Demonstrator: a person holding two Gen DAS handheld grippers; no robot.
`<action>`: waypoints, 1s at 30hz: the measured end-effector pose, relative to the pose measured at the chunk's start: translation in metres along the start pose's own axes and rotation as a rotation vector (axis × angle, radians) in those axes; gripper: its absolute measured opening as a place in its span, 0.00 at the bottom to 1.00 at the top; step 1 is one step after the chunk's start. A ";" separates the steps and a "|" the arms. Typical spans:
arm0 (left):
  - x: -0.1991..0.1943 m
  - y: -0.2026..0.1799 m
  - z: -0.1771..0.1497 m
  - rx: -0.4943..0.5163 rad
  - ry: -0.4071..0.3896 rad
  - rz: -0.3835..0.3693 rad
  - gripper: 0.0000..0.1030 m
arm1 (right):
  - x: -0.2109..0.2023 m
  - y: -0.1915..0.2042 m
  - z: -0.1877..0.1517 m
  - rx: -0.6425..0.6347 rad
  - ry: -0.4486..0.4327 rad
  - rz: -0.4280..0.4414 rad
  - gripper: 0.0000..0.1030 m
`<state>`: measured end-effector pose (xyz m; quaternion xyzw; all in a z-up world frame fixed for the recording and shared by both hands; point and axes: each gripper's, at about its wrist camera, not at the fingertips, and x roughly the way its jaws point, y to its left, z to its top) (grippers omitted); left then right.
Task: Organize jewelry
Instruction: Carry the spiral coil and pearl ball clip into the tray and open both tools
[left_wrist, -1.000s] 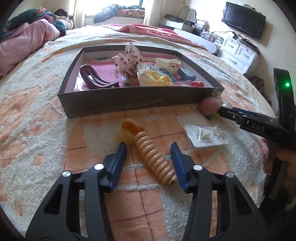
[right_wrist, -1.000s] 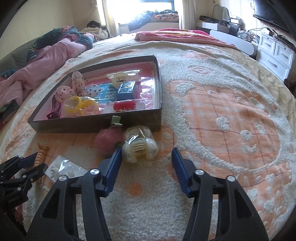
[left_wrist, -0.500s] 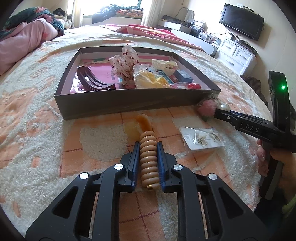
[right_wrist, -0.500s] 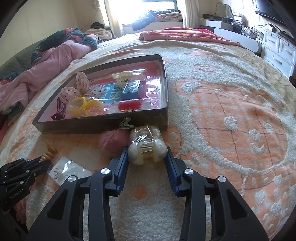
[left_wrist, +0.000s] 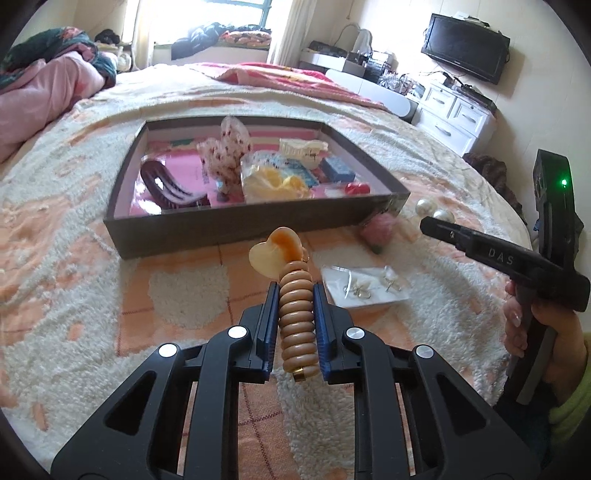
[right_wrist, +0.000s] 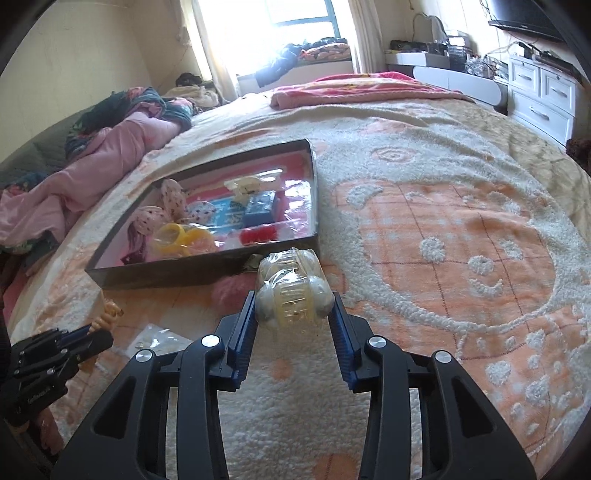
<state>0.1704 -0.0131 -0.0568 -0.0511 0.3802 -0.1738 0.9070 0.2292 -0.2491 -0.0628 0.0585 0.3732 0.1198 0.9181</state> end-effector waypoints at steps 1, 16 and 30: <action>-0.003 0.000 0.003 0.002 -0.010 0.002 0.11 | -0.001 0.002 0.000 -0.005 0.001 0.005 0.35; -0.018 0.022 0.033 -0.030 -0.095 0.056 0.11 | -0.012 0.051 0.015 -0.096 -0.027 0.106 0.35; -0.012 0.047 0.066 -0.052 -0.141 0.097 0.11 | 0.000 0.068 0.046 -0.111 -0.058 0.118 0.35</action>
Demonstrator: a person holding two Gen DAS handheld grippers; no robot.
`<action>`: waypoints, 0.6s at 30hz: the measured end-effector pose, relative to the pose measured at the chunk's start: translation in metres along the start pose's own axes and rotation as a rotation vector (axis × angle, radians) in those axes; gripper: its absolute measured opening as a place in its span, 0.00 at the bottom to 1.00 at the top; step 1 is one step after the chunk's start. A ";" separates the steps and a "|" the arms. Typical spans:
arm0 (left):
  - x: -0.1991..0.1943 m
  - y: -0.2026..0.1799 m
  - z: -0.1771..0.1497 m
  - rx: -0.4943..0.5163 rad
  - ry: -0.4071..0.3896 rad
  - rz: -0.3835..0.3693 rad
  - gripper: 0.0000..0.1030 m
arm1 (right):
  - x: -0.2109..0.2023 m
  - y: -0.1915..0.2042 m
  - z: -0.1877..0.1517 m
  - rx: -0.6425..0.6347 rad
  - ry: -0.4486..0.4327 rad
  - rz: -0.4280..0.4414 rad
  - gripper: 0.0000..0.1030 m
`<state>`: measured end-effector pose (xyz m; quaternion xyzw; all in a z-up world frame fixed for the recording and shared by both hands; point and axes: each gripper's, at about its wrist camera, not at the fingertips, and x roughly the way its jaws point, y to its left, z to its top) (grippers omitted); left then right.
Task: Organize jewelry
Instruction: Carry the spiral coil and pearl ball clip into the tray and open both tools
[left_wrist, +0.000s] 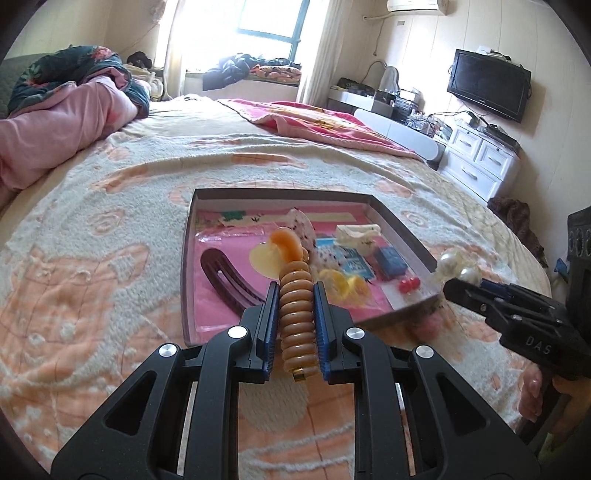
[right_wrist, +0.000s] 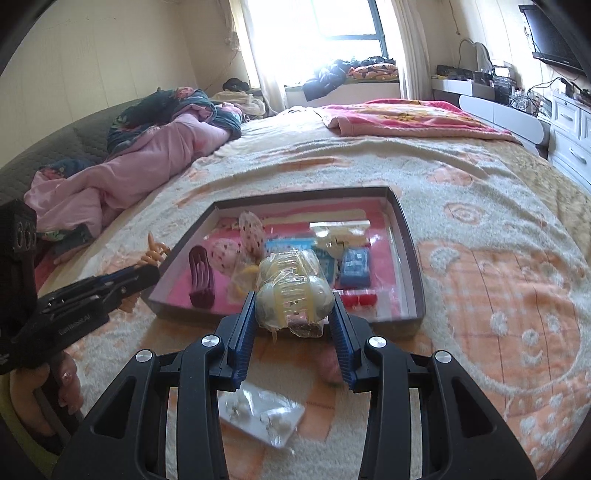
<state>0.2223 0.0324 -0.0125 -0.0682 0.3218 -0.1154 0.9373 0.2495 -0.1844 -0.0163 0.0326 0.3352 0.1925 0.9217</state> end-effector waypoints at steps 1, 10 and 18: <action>0.001 0.001 0.002 0.001 -0.001 0.002 0.11 | 0.001 0.001 0.004 0.000 -0.005 0.003 0.35; 0.015 0.008 0.014 0.000 -0.009 0.021 0.11 | 0.021 0.001 0.030 0.011 -0.030 0.014 0.35; 0.035 0.013 0.023 -0.005 0.000 0.038 0.11 | 0.042 -0.010 0.047 0.037 -0.037 -0.005 0.35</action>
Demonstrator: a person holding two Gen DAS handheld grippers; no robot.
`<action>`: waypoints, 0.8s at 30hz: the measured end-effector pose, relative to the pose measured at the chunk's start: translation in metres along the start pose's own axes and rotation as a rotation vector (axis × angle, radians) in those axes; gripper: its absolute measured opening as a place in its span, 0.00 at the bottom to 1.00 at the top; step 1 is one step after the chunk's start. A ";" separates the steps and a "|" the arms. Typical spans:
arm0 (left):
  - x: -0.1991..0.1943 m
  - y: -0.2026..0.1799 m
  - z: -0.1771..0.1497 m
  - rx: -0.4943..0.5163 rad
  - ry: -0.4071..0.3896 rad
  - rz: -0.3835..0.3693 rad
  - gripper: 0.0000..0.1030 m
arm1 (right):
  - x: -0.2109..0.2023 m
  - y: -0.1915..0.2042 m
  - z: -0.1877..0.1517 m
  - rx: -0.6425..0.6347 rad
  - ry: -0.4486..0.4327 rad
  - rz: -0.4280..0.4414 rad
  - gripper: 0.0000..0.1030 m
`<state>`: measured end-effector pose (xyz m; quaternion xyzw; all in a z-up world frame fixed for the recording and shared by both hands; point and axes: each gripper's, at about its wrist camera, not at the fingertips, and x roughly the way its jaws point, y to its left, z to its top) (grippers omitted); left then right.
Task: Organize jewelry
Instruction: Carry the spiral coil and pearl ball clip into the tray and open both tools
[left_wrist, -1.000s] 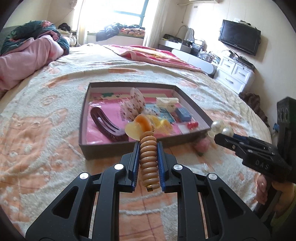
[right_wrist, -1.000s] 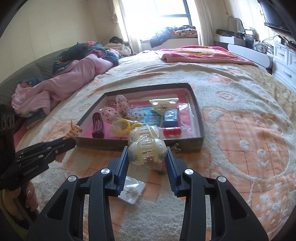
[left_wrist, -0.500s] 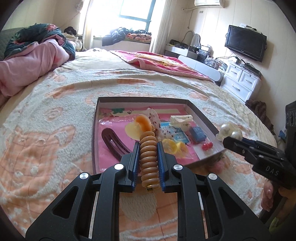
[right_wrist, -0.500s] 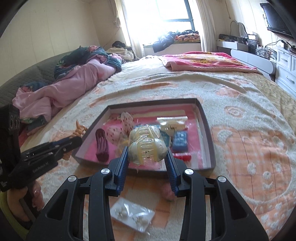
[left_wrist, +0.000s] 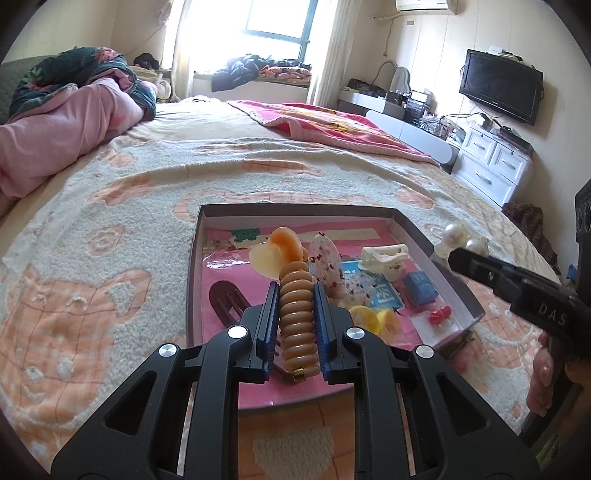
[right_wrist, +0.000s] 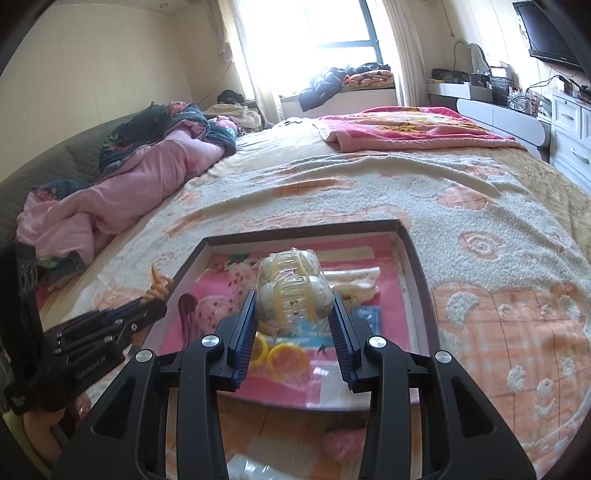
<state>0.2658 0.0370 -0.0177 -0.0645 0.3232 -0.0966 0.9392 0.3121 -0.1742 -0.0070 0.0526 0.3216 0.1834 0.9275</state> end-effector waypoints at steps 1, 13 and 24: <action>0.004 0.000 0.001 -0.001 0.003 0.003 0.11 | 0.002 -0.002 0.002 0.001 -0.001 -0.006 0.35; 0.036 -0.001 0.003 0.004 0.029 0.011 0.11 | 0.028 -0.031 -0.001 0.009 0.024 -0.064 0.35; 0.057 0.001 0.002 -0.004 0.064 0.016 0.11 | 0.045 -0.033 -0.011 -0.035 0.072 -0.116 0.35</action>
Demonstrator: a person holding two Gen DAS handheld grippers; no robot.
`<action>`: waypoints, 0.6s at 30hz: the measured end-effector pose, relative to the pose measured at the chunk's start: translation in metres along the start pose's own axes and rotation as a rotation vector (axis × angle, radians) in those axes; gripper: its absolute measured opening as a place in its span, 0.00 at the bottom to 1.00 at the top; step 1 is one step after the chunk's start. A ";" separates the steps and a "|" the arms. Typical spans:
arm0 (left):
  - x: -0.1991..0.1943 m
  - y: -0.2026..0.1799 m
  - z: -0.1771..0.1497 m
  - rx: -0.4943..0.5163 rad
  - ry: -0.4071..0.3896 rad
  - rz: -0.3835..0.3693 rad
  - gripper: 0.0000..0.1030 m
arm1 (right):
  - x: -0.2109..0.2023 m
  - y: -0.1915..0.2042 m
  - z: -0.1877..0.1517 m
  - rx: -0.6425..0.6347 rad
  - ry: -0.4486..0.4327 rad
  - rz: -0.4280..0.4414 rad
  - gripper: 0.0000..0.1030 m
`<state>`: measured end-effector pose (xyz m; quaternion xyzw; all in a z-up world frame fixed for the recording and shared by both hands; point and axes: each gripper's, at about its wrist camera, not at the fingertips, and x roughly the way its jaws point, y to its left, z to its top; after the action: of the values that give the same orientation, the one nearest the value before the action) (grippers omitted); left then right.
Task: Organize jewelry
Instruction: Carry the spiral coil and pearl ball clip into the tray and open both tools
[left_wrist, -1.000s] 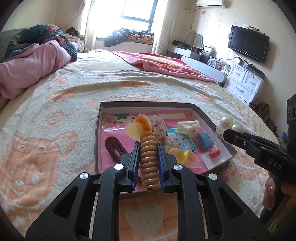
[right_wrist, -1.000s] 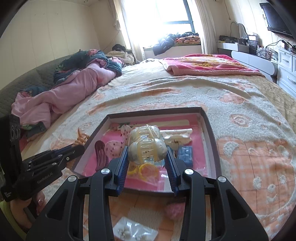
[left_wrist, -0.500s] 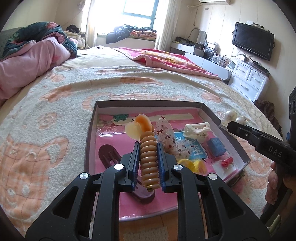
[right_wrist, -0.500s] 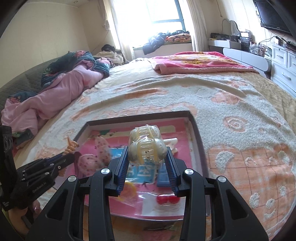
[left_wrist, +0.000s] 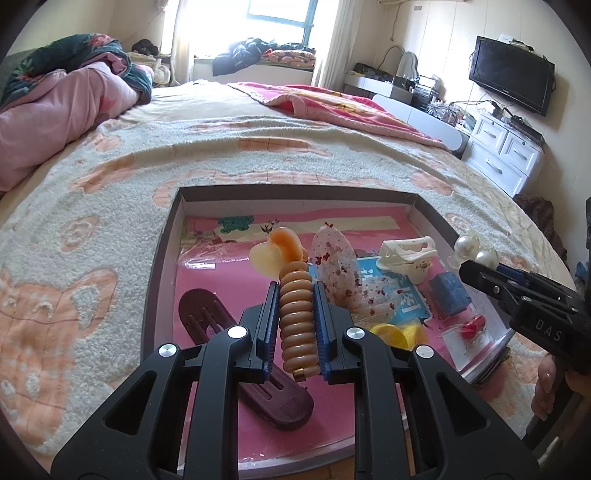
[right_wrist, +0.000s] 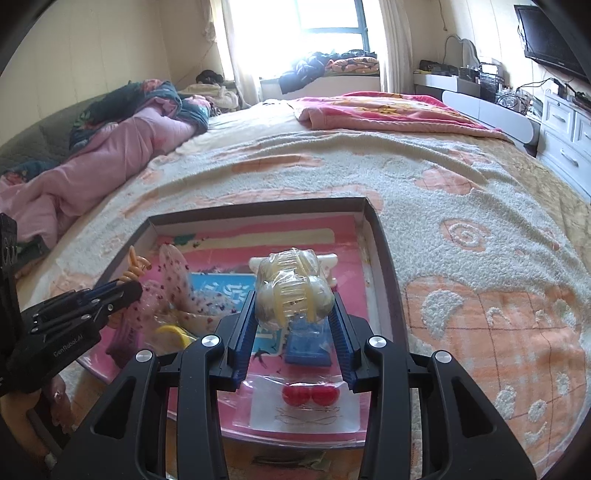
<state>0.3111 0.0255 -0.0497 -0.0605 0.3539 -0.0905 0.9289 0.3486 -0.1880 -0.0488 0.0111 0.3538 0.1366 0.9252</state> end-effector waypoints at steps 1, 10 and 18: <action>0.001 0.000 0.000 0.001 0.002 0.001 0.11 | 0.001 -0.001 0.000 -0.001 0.002 -0.012 0.35; 0.005 -0.001 -0.002 0.005 0.016 0.002 0.11 | 0.012 -0.015 -0.006 0.030 0.044 -0.067 0.36; 0.005 -0.002 -0.002 0.002 0.018 0.003 0.11 | 0.013 -0.017 -0.008 0.042 0.047 -0.069 0.36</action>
<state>0.3132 0.0225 -0.0547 -0.0580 0.3624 -0.0900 0.9259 0.3569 -0.2015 -0.0656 0.0153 0.3784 0.0975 0.9204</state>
